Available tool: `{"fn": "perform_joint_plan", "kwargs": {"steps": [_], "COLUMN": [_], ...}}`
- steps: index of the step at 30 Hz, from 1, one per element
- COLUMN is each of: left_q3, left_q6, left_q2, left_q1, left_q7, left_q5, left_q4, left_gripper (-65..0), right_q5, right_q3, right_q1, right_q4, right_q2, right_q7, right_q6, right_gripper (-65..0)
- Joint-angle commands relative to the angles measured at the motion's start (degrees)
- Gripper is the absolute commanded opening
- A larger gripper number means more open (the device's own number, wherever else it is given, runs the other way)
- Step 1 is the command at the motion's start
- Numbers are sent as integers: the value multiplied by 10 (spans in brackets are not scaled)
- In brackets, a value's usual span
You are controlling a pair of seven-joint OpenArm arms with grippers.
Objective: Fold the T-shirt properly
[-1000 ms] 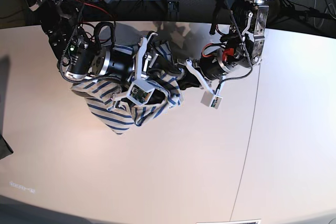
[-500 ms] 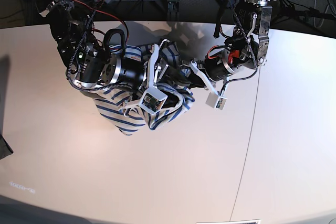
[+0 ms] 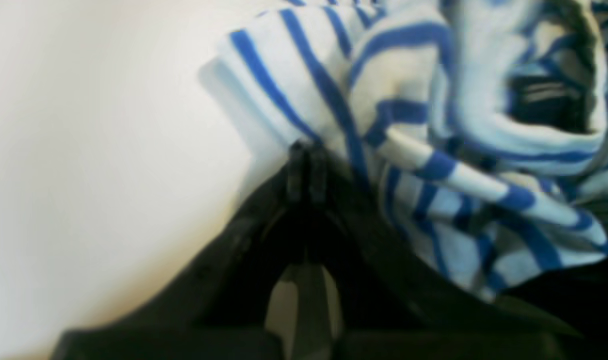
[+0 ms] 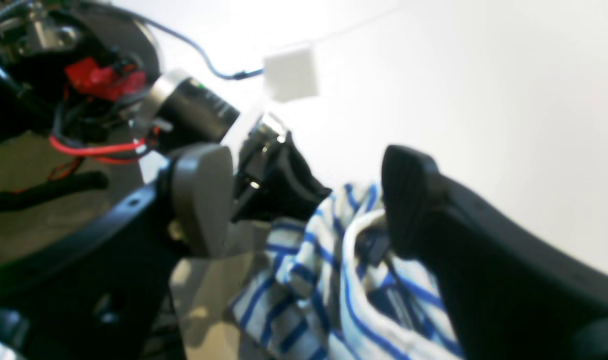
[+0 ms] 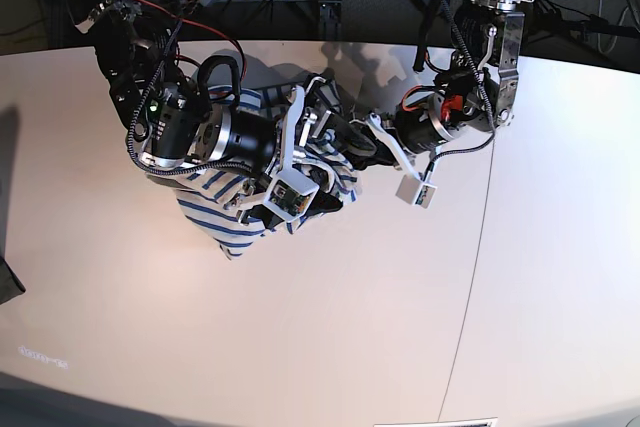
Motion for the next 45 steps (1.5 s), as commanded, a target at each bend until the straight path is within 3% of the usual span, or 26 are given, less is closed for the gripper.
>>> {"fn": "perform_joint_plan", "kwargs": {"steps": [1, 6, 9, 10, 11, 13, 14, 17, 21, 26, 32, 39, 45], "left_q3": [-2, -2, -2, -2, -2, -2, -2, -2, -2, -2, -2, -4, -47], "left_q6": [-5, -5, -25, -26, -26, -32, -39, -43, -43, -43, -43, -47, -47], "left_q2": [-12, -48, -64, -65, -65, -64, -65, -64, -65, -65, -64, -65, -65], "left_q1": [-2, -2, -1, -1, -2, -1, -1, 0, 0, 2, 0, 0, 0], "left_q7": [7, 7, 7, 11, 16, 26, 30, 37, 42, 46, 44, 41, 37], "left_q5": [9, -10, -34, -41, -46, -54, -59, -64, -64, -65, -70, -67, -68], "left_q4": [4, 4, 5, 5, 5, 5, 5, 5, 5, 5, 5, 5, 5], "left_gripper": [-650, -650, -650, -650, -650, -650, -650, -650, -650, -650, -650, -650, -650], "right_q5": [19, 9, -23, -35, -49, -90, -109, -120, -114, -46, 76, 101, 100], "right_q3": [2, 6, 32, 47, 64, 102, 122, 179, 216, 216, 186, 81, -4], "right_q1": [9, 19, 37, 43, 50, 58, 61, 60, 56, 32, -15, -59, -67], "right_q4": [9, 11, 11, 11, 11, 10, 10, 10, 0, -39, -51, -26, 1], "right_q2": [0, 0, 0, 0, 0, 2, 4, 22, 71, 120, 120, 116, 97], "right_q7": [17, 17, 17, 17, 17, 16, 15, 15, -10, -33, -53, -88, -102], "right_q6": [5, 4, 4, 4, 4, 4, 4, 2, 2, 4, 4, 5, 7], "right_gripper": [-205, -205, -208, -238, -313, -573, -650, -650, -650, -650, -650, -650, -650]}}
